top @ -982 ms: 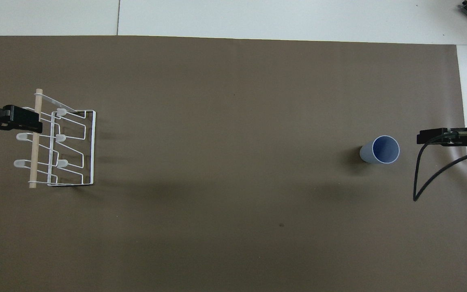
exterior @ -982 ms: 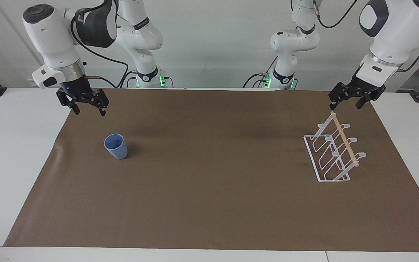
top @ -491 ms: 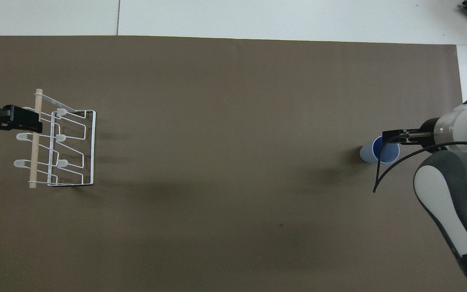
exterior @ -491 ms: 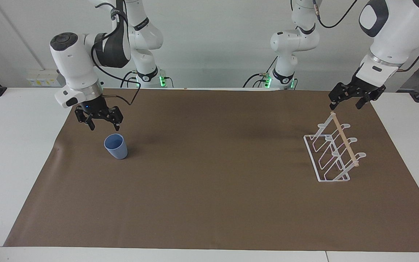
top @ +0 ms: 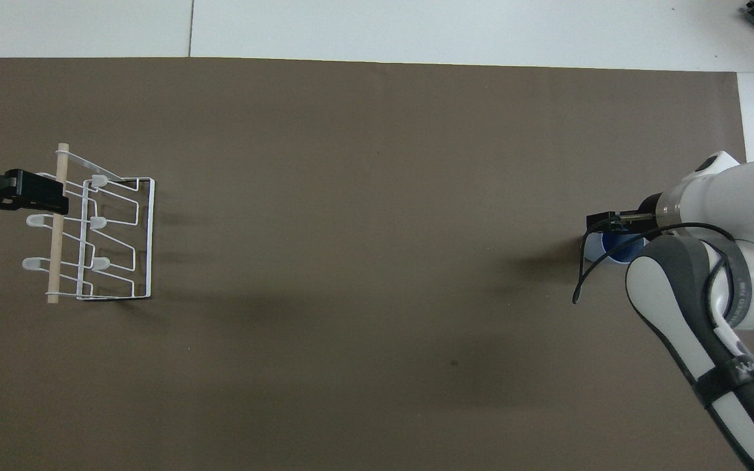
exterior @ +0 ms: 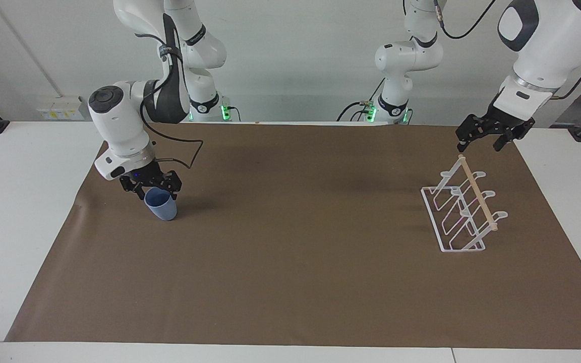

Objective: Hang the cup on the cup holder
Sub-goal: 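Reach the right gripper down to the white cup and grasp its rim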

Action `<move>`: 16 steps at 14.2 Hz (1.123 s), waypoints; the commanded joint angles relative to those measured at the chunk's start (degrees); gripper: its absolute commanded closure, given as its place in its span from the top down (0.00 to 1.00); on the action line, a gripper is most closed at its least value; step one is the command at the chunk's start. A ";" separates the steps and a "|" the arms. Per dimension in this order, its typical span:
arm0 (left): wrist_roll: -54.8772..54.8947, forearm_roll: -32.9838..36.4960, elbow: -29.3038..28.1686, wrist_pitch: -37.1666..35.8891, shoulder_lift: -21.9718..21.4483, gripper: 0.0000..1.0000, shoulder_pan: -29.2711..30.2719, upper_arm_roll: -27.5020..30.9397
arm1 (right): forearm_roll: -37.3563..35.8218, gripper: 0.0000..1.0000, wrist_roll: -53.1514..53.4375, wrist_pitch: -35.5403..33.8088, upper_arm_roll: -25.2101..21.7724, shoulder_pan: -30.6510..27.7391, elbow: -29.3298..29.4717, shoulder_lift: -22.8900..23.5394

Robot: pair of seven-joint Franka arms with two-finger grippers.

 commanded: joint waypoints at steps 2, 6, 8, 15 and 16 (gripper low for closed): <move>0.07 -0.50 -0.95 0.22 -0.60 1.00 0.40 -0.15 | 0.65 1.00 0.72 3.12 0.18 1.30 -2.51 -0.84; -0.02 -0.59 -0.95 0.22 -0.60 1.00 0.40 -0.15 | 0.65 1.00 0.10 3.82 0.18 1.22 -4.43 -0.84; 0.07 -0.59 -0.95 0.22 -0.60 1.00 0.40 -0.15 | 0.65 1.00 0.10 5.05 0.26 1.22 -6.11 -1.36; 0.07 -0.50 -0.95 0.22 -0.60 1.00 0.40 -0.15 | 0.65 1.00 0.63 5.15 0.26 1.31 -6.91 -1.54; 0.07 -0.59 -0.95 0.22 -0.60 1.00 0.40 -0.15 | 0.65 1.00 0.63 5.15 0.26 1.31 -6.91 -1.54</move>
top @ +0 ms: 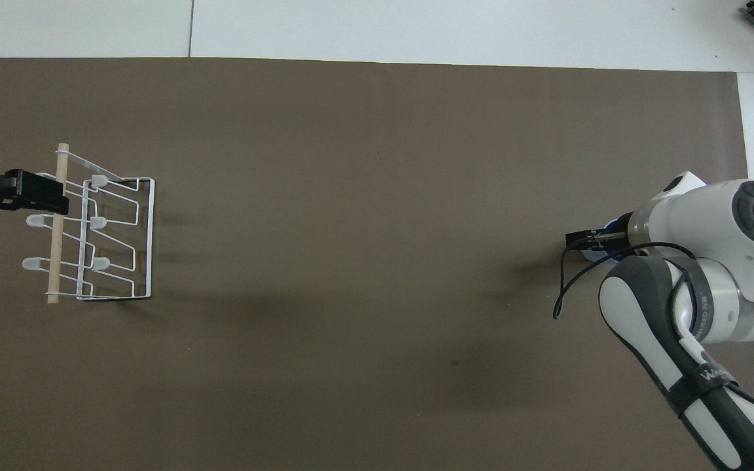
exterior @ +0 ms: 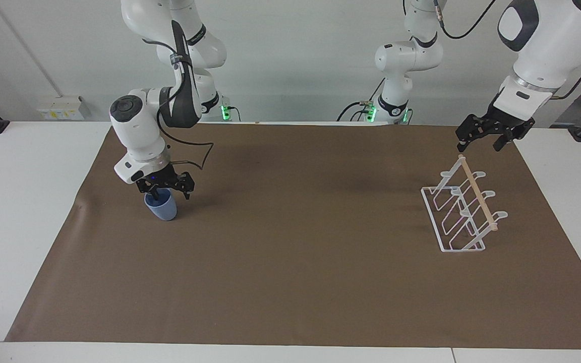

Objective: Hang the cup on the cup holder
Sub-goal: 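Reach the right gripper down to the white cup and grasp its rim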

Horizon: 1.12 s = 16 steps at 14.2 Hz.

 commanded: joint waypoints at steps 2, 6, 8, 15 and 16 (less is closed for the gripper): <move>0.07 -0.50 -0.95 0.30 -0.60 1.00 0.40 -0.15 | 0.65 0.98 0.78 1.43 0.27 -0.22 -1.81 -0.78; 0.07 -0.59 -0.95 0.30 -0.60 1.00 0.40 -0.15 | 0.65 0.88 0.78 2.75 0.18 -0.22 -2.52 -0.69; 0.07 -0.59 -0.95 0.30 -0.60 1.00 0.40 -0.15 | 0.65 0.75 0.78 2.75 0.27 -0.22 -2.52 -0.69; 0.07 -0.59 -0.95 0.22 -0.60 1.00 0.40 -0.15 | 0.65 0.34 0.78 2.83 0.27 0.83 -2.52 -0.69; 0.07 -0.59 -0.95 0.22 -0.60 1.00 0.40 -0.15 | 0.65 0.27 0.69 2.83 0.19 1.01 -2.52 -0.69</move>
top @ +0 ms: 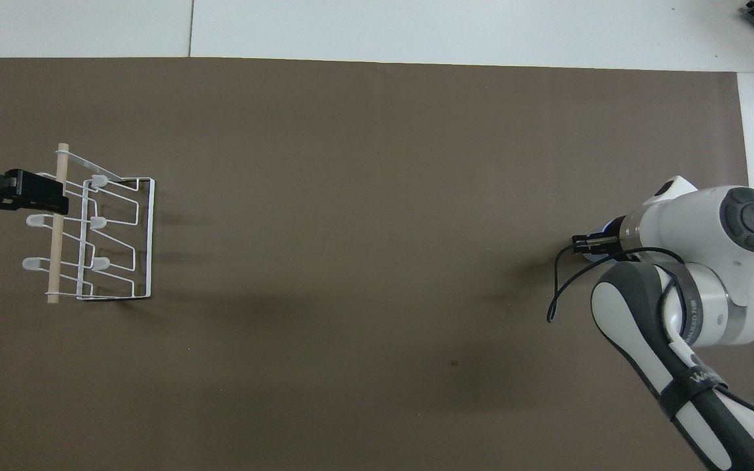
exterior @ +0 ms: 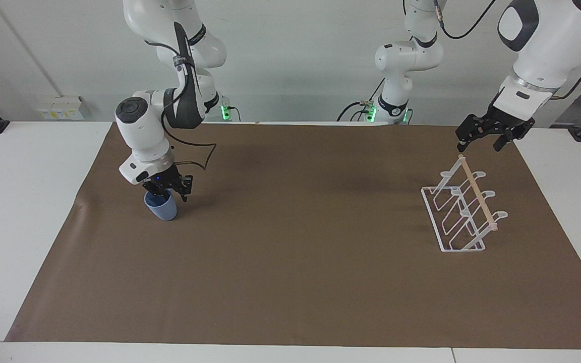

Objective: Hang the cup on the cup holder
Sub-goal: 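Lift the cup with the right gripper while the left gripper rises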

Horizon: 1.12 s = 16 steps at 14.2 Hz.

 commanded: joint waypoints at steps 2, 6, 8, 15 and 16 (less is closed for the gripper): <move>0.07 -0.50 -0.95 0.30 -0.60 1.00 0.40 -0.14 | 0.65 0.12 0.68 1.33 0.17 0.24 -1.14 -0.70; 0.16 -0.50 -0.95 0.22 -0.60 1.00 0.49 -0.14 | 0.65 0.00 0.68 1.33 0.17 0.24 -1.14 -0.70; -0.37 -0.59 -0.95 0.83 -0.60 1.00 0.40 -0.14 | 0.65 0.00 0.68 1.33 0.17 0.24 -1.14 -0.70; -9.58 -9.97 -0.25 1.27 -0.25 1.00 3.12 -0.06 | 0.74 0.00 0.51 -0.16 0.25 0.24 0.35 -0.35; -11.25 -12.25 -0.25 1.53 -0.25 1.00 3.39 -0.06 | 0.74 0.00 0.60 -1.81 0.25 0.15 1.57 0.18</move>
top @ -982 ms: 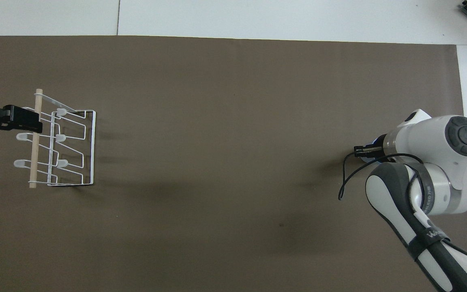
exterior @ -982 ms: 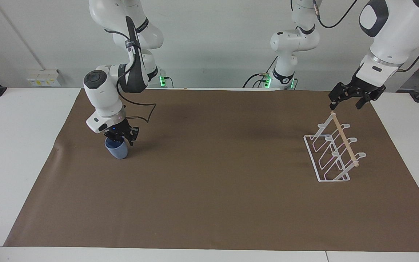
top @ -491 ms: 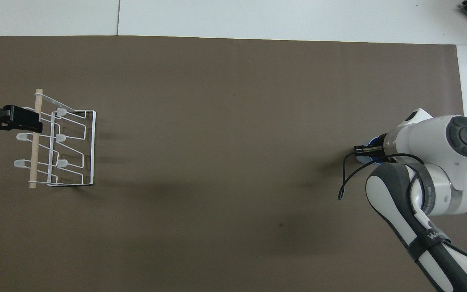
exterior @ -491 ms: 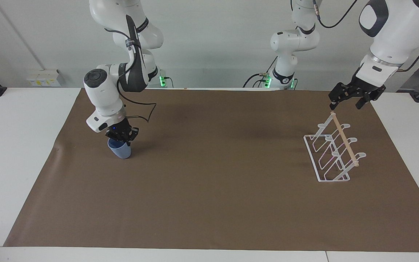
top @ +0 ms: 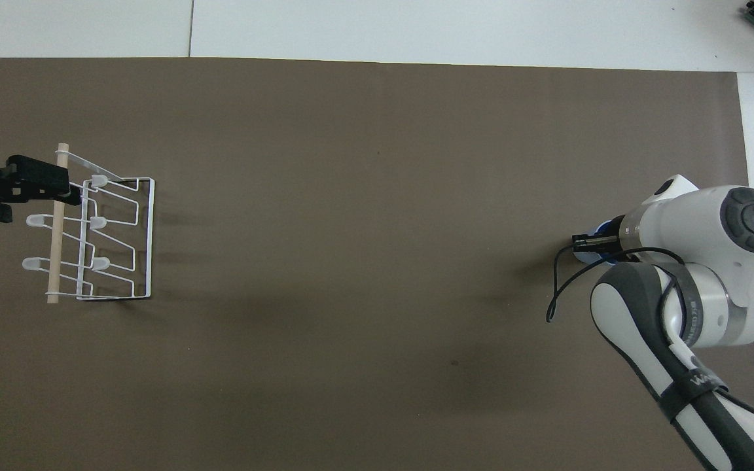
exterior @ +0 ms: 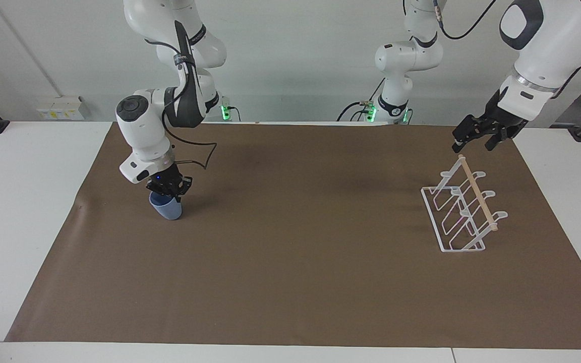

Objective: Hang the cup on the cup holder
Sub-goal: 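Lift the cup with the right gripper while the left gripper rises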

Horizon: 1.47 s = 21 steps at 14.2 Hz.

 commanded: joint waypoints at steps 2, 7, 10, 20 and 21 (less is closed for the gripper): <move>-7.86 -8.40 -0.18 2.09 -0.16 1.00 3.38 -0.24 | 0.74 0.00 0.51 -7.58 0.36 -0.22 6.20 1.56; -20.25 -15.26 -0.18 4.46 -0.51 1.00 3.30 -0.41 | 1.09 0.00 0.07 -23.05 1.59 0.57 18.06 0.78; -35.35 -15.89 -0.27 8.75 -0.34 1.00 2.34 -1.20 | 6.34 0.00 0.16 -30.97 3.87 0.48 26.15 -1.24; -65.27 -37.24 -5.00 10.00 -2.71 1.00 3.83 -1.82 | 25.60 0.00 -0.02 -37.32 3.96 0.48 31.36 -3.53; -65.98 -38.82 -5.71 9.92 -3.14 1.00 3.92 -1.82 | 26.66 0.00 -0.02 -37.23 4.05 0.66 31.27 -3.53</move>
